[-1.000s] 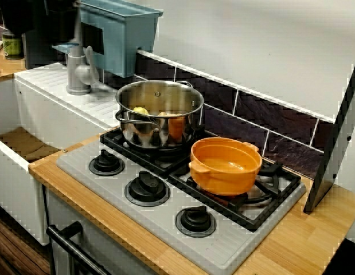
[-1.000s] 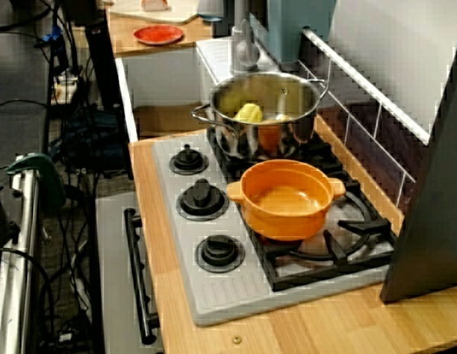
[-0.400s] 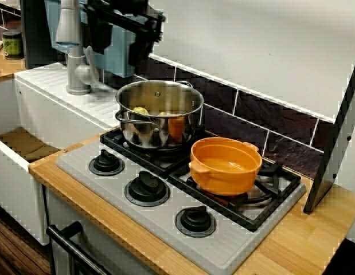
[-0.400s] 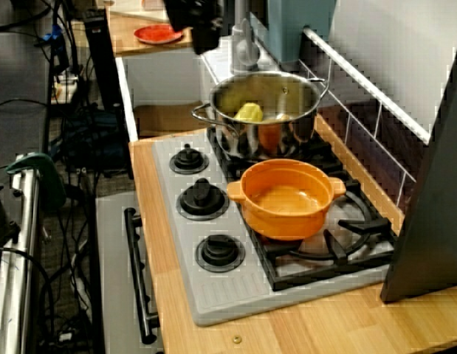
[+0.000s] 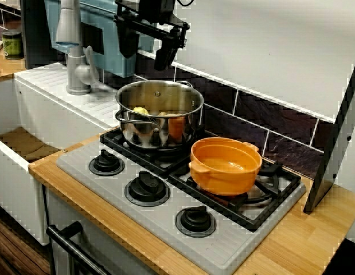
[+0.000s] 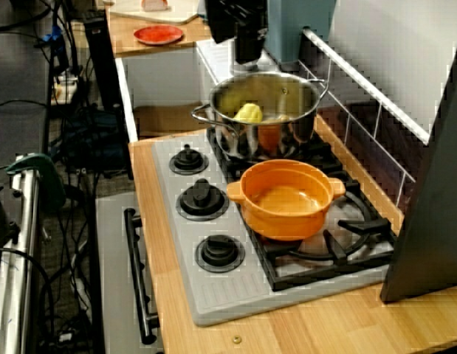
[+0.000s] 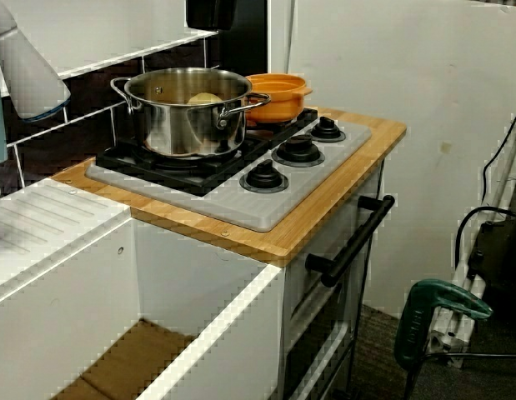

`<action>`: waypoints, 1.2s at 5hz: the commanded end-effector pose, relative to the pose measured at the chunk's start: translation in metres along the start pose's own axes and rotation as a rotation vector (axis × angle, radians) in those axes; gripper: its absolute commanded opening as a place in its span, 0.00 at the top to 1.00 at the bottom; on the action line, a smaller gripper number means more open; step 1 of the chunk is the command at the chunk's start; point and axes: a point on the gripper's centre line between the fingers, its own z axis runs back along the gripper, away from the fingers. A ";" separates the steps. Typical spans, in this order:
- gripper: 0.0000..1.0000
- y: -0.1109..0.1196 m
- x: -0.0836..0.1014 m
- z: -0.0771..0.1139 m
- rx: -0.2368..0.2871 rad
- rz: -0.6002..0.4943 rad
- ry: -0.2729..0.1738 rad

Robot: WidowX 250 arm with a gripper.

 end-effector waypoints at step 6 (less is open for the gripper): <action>0.00 -0.017 0.011 -0.015 -0.152 0.329 -0.127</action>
